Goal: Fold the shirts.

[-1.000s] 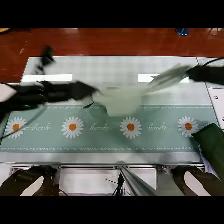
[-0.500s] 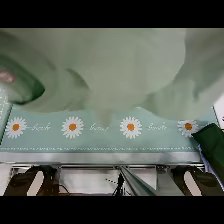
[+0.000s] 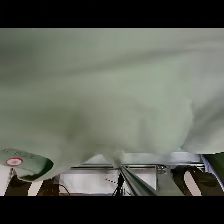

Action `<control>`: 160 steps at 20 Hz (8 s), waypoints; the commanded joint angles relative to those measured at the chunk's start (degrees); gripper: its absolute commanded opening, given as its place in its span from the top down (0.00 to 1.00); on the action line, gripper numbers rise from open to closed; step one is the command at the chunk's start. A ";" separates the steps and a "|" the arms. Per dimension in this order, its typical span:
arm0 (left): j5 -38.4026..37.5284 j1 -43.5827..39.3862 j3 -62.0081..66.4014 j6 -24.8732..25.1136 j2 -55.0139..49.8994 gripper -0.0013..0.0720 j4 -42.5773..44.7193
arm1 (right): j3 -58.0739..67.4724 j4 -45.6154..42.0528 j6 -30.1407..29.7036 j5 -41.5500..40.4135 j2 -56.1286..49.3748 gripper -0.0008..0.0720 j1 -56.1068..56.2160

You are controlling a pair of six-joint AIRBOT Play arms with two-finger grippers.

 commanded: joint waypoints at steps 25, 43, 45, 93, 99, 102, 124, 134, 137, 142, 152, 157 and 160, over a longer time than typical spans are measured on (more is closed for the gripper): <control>33.11 -9.25 -45.44 14.91 -43.39 0.96 7.08 | 0.61 0.72 1.97 -17.31 -65.55 0.96 18.75; 7.54 8.28 -59.58 18.01 -37.62 0.24 10.12 | -17.09 -1.55 -5.38 7.67 -43.56 0.25 -19.06; 9.01 8.28 -66.25 19.04 -37.66 0.14 10.10 | -23.04 4.85 -7.28 6.58 -42.95 0.25 -23.93; 30.80 -3.67 -77.24 22.77 -37.64 0.96 -1.66 | -54.34 12.61 -5.88 -13.42 -42.53 0.96 -9.11; 24.87 -3.61 -59.43 23.71 -24.37 0.96 -5.86 | -37.27 17.66 -8.31 -8.35 -28.24 0.96 -9.16; 25.86 -3.61 -42.77 23.23 -14.05 0.96 -8.37 | -25.33 22.40 -8.26 -12.92 -17.66 0.96 -9.16; -3.26 -3.61 0.79 -5.55 4.90 0.96 17.00 | 9.86 -3.82 4.96 19.10 -1.38 0.96 -8.96; 8.04 -3.74 -34.10 6.14 -15.08 0.96 16.92 | -10.32 -7.19 1.70 20.98 -30.05 0.96 1.79; 13.14 -3.72 -35.76 10.16 -26.10 0.96 15.37 | -10.27 -11.19 1.70 10.75 -39.56 0.96 6.80; 28.52 -3.72 -35.41 12.63 -39.12 0.96 13.11 | -10.29 -12.13 7.74 -13.53 -48.48 0.96 8.31; 54.86 -8.37 -35.43 14.43 -51.15 0.96 10.05 | -10.27 -6.67 14.62 -39.39 -58.69 0.96 7.91; 56.98 -11.10 -35.43 14.51 -56.35 0.96 10.05 | -10.29 -6.69 14.62 -37.83 -62.88 0.96 7.91; 54.62 -10.95 -35.36 16.04 -56.35 0.96 10.12 | -10.19 -6.73 14.53 -36.63 -62.66 0.96 7.91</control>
